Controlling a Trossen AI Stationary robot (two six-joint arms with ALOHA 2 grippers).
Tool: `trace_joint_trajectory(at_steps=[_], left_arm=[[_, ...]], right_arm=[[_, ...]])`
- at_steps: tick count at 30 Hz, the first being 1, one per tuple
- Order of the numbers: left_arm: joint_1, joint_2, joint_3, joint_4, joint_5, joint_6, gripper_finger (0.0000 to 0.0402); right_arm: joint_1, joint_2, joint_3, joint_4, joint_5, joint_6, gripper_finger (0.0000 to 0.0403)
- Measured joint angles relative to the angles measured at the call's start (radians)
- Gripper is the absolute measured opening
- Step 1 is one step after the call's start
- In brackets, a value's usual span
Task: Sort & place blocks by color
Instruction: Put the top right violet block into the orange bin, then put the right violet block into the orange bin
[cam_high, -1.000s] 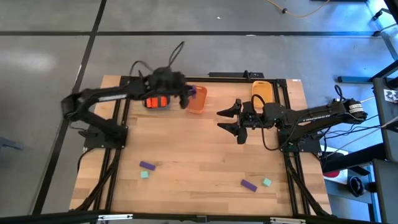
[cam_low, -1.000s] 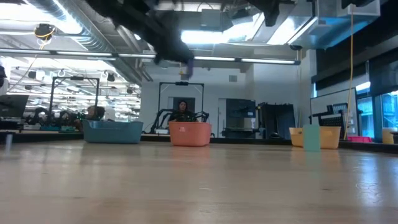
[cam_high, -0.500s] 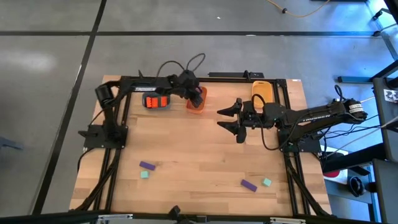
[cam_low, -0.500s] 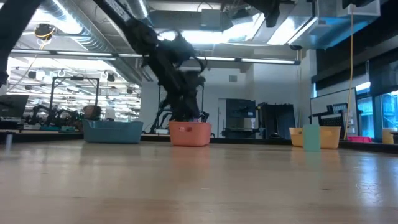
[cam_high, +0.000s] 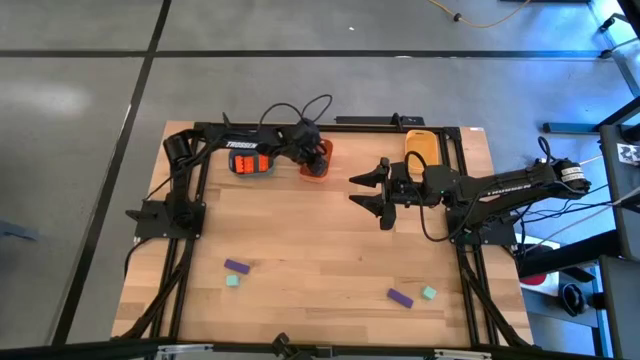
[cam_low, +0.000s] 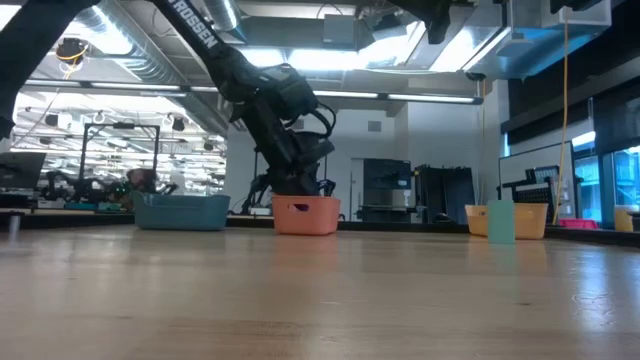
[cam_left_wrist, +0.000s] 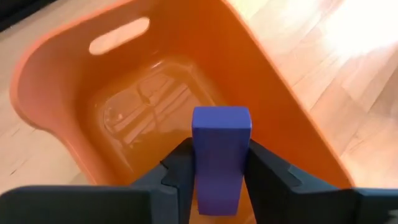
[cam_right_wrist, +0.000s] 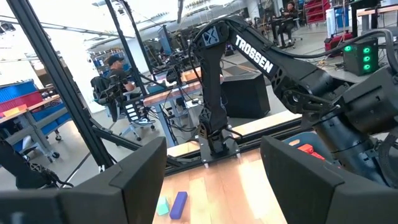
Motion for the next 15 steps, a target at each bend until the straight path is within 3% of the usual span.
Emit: trace_joint_trajectory(at_steps=[5,15], left_arm=[[0.0,0.005,-0.004,-0.019,-0.003,0.002,0.0138],[0.007,-0.001,-0.003,-0.035,0.022,0.011,0.0145]], right_arm=[[0.0,0.0,0.0,0.0,0.0,0.0,0.0263],[0.0,0.0,0.0,0.0,0.0,0.0,0.0263]])
